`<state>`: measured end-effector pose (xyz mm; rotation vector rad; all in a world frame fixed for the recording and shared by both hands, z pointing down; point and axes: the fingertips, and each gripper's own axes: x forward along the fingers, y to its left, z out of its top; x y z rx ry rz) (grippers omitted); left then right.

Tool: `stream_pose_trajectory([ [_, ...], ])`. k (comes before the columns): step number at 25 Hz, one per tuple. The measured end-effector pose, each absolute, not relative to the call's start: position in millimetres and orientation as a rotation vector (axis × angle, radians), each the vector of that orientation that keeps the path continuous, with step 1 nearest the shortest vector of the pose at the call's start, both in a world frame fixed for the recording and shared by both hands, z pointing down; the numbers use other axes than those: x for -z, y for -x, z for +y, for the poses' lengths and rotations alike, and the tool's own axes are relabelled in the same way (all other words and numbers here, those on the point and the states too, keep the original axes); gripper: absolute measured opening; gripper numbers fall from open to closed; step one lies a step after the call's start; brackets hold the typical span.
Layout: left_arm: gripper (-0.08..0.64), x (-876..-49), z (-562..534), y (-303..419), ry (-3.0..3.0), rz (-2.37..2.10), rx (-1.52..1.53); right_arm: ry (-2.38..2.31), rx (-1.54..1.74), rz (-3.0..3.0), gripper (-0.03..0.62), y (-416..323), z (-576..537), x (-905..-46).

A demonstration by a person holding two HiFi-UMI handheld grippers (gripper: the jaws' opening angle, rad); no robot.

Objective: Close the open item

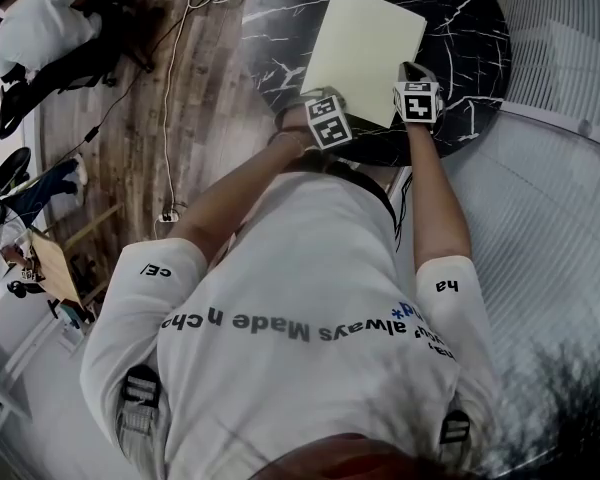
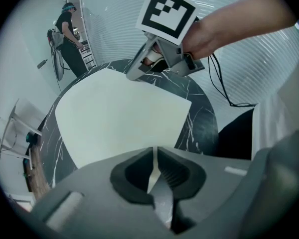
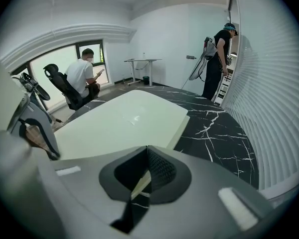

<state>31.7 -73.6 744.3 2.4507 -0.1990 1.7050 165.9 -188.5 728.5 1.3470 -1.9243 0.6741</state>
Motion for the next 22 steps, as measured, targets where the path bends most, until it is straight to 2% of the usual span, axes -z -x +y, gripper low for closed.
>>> stream_pose_trajectory([
  [9,0.019,-742,-74,-33,-2.455,-0.184,-1.661,-1.27,-0.647,-1.879,0.0,-162,-182,-738],
  [15,0.003,-709,-143,2,-2.441,-0.671,-1.383,-1.261,-0.656,-1.88,0.001,-161,-183,-737],
  [22,0.003,-729,-185,19,-2.416,-0.783,-1.496,-1.273,-0.667,-1.884,0.0,-161,-182,-739],
])
